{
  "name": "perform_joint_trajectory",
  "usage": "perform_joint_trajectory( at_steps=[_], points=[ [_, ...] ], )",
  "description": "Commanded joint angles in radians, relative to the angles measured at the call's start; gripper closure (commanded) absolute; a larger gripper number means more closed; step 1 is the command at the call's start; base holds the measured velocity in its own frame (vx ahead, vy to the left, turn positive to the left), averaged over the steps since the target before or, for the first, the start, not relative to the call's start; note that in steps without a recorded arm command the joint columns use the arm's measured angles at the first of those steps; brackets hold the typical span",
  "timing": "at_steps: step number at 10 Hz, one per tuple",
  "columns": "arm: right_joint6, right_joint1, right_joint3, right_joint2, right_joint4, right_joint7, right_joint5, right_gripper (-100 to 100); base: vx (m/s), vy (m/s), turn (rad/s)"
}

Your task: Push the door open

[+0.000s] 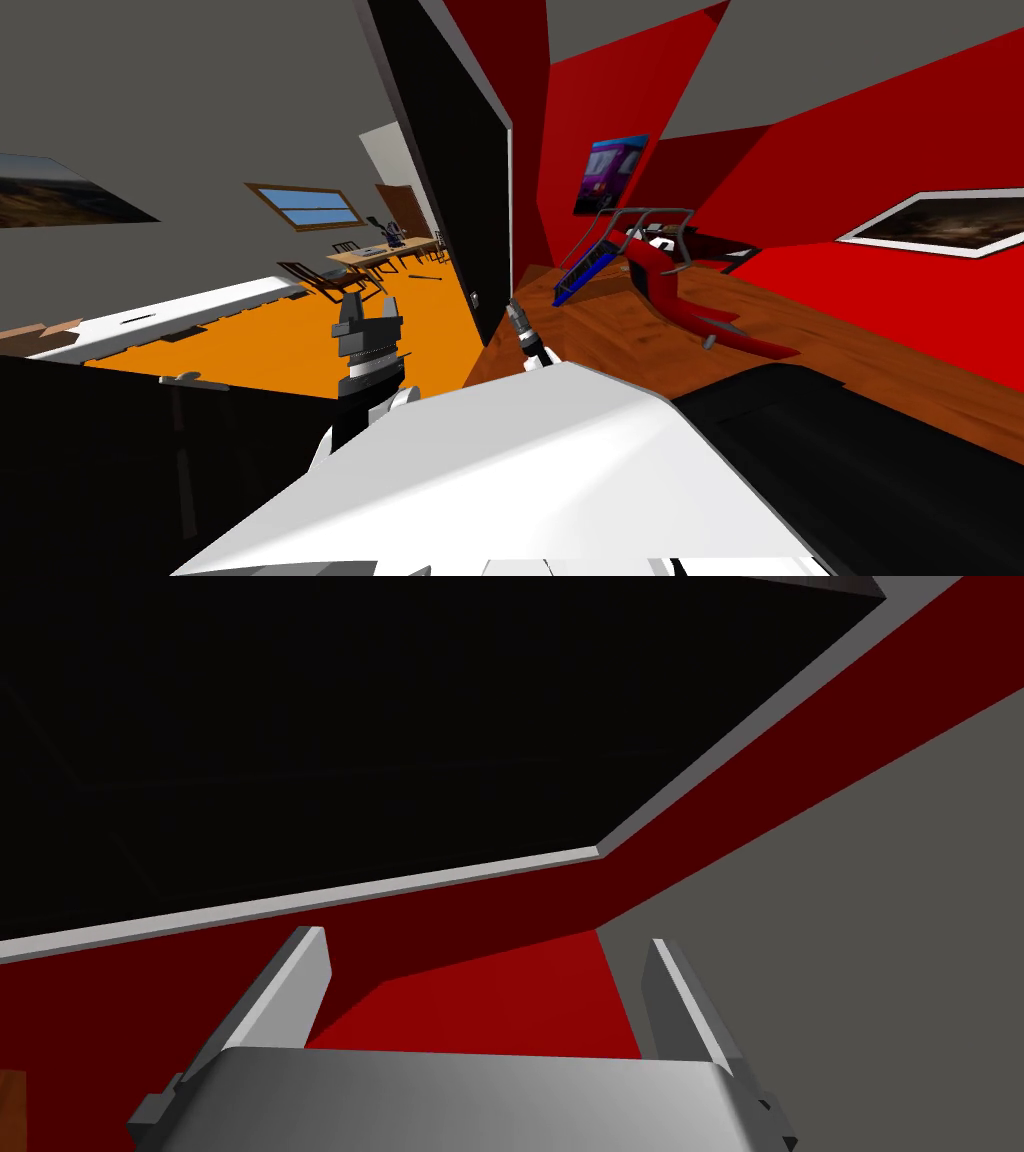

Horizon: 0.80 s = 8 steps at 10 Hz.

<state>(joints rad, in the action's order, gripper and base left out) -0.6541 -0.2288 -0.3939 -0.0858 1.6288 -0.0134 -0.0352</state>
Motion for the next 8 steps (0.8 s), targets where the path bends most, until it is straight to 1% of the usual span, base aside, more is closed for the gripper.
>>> perform_joint_trajectory(
  at_steps=[1, 8],
  points=[
    [-0.012, 0.02, -0.025, -0.002, -0.05, 0.007, 0.002, -100, 0.092, -0.04, 0.019],
    [-0.033, 0.09, -0.136, -0.009, -0.223, 0.035, 0.01, -100, 0.099, -0.033, 0.017]
  ],
)
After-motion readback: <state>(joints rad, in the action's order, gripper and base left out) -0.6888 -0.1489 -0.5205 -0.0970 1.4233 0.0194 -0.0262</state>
